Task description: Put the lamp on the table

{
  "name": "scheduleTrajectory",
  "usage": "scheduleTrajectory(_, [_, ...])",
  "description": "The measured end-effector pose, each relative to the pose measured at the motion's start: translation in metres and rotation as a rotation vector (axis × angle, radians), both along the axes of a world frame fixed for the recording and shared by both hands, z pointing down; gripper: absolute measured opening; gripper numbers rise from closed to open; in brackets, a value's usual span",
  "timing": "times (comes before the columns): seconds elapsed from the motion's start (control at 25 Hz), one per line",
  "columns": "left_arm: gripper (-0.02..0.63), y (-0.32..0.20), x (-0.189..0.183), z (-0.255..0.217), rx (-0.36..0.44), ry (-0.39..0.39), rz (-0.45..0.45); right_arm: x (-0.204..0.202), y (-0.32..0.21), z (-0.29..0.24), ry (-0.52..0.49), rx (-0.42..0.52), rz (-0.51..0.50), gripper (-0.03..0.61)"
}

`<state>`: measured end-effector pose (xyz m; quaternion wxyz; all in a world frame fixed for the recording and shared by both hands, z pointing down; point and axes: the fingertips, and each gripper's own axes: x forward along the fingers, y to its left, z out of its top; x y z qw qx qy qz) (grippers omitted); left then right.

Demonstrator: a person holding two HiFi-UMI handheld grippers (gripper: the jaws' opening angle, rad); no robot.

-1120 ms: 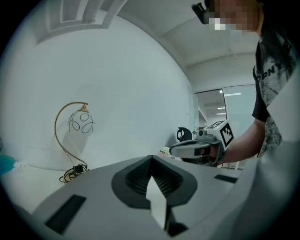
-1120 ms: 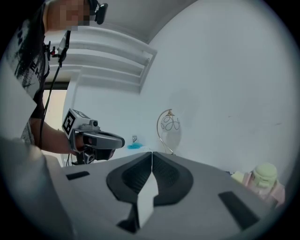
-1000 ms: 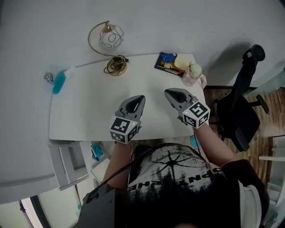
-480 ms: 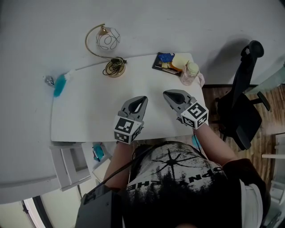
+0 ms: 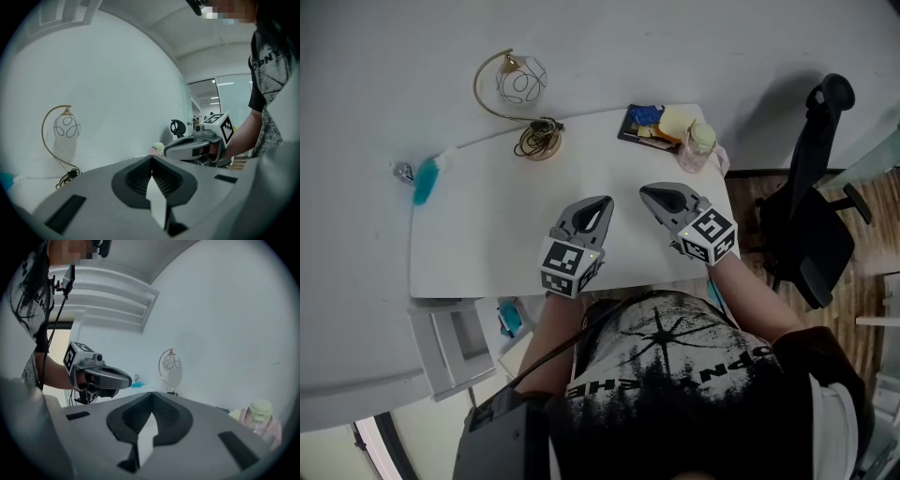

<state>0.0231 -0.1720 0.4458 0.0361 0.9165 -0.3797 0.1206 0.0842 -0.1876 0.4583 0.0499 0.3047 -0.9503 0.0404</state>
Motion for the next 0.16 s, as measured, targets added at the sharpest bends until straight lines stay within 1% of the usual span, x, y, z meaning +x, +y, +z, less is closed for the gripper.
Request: scheduleTrajectory(0.16, [0.015,0.0009,0.0079,-0.0037,0.014,-0.015,0.016,0.0026,0.0011,0.0031,0.005,-0.012,0.003,0.018])
